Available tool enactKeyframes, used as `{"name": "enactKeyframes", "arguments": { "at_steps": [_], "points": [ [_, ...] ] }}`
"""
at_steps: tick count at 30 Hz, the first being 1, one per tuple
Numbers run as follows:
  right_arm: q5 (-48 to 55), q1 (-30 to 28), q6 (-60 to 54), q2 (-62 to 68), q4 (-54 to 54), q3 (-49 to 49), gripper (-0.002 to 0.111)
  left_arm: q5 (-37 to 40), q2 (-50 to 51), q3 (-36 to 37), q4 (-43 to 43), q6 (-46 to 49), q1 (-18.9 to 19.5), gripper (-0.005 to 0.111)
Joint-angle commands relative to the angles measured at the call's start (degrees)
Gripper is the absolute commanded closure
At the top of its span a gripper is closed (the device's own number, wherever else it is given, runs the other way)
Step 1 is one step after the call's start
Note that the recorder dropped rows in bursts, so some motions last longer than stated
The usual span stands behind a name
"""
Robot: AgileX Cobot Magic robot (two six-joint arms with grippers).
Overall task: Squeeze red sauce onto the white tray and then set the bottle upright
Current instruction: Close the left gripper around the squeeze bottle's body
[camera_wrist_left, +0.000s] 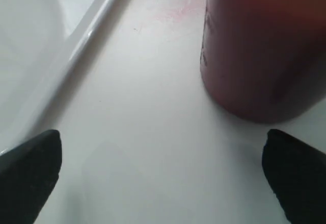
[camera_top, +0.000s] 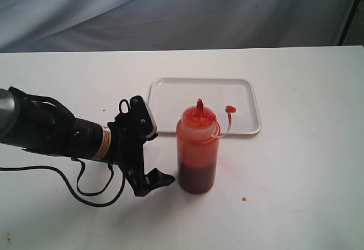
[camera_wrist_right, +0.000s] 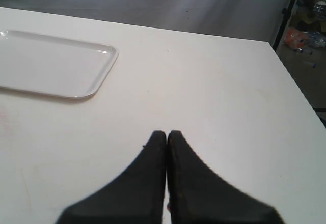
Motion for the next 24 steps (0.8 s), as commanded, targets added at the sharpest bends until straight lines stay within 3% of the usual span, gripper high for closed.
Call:
{"name": "enactKeyframes", "arguments": {
  "at_steps": [1, 18, 24],
  "points": [
    [-0.43, -0.40, 0.00, -0.28, 0.11, -0.29, 0.108, -1.13, 0.22, -0.47, -0.38, 0.32, -0.36, 0.002],
    [-0.43, -0.40, 0.00, -0.28, 0.11, -0.29, 0.108, -9.31, 0.22, -0.34, 2.22, -3.21, -0.36, 0.002],
    [-0.43, -0.40, 0.00, -0.28, 0.11, -0.29, 0.108, -16.68, 2.20, -0.34, 1.69, -0.61, -0.36, 0.002]
  ]
}}
